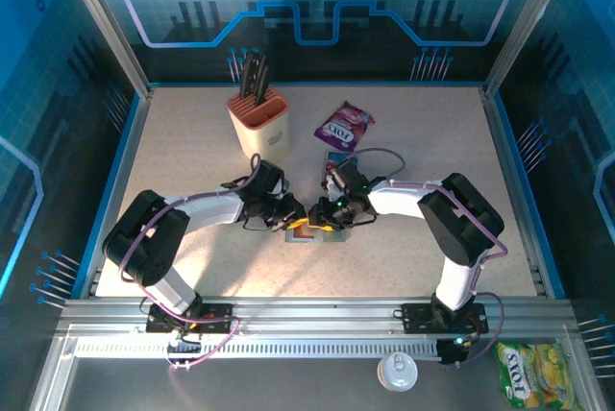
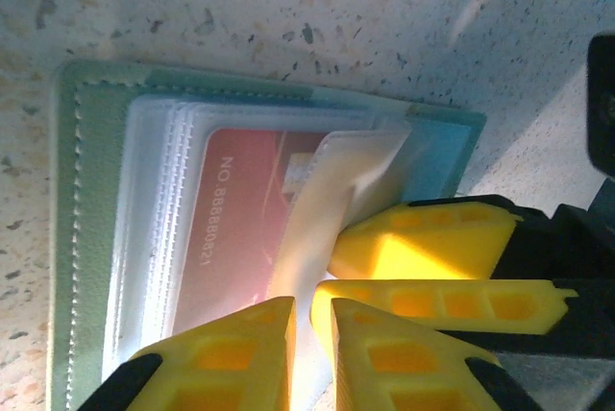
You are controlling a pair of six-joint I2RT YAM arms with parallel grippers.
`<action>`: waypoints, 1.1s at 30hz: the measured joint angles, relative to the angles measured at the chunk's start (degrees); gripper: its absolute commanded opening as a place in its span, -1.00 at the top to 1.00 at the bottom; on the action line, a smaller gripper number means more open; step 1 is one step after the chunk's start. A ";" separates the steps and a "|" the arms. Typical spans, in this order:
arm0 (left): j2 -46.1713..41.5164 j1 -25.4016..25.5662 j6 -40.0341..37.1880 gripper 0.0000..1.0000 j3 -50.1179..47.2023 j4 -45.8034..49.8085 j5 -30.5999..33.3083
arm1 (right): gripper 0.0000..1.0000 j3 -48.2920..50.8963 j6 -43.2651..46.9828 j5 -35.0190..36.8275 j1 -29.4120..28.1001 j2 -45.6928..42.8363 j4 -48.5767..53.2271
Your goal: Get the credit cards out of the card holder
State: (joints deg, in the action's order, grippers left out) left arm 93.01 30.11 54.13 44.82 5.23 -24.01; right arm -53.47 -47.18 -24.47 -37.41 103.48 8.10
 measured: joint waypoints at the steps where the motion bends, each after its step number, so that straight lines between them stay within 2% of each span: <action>1: 0.00 -0.04 0.00 0.63 -0.02 -0.22 0.13 | 0.40 0.31 -0.20 -0.26 0.13 0.00 -0.44; 10: 0.00 -0.26 0.55 0.62 -0.33 -0.90 0.85 | 0.47 1.79 -1.66 -2.21 1.11 0.00 -3.10; 25: -0.07 -0.37 1.53 0.50 -1.44 -0.87 3.08 | 0.47 1.90 -1.95 -2.62 1.11 0.02 -3.89; 33: -0.09 -0.37 1.55 0.51 -1.44 -1.18 3.34 | 0.47 1.90 -1.92 -2.62 1.11 0.02 -3.89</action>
State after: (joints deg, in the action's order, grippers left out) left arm 92.92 29.74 55.68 43.38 4.05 -20.67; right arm -51.57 -49.10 -27.09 -36.29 103.50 4.21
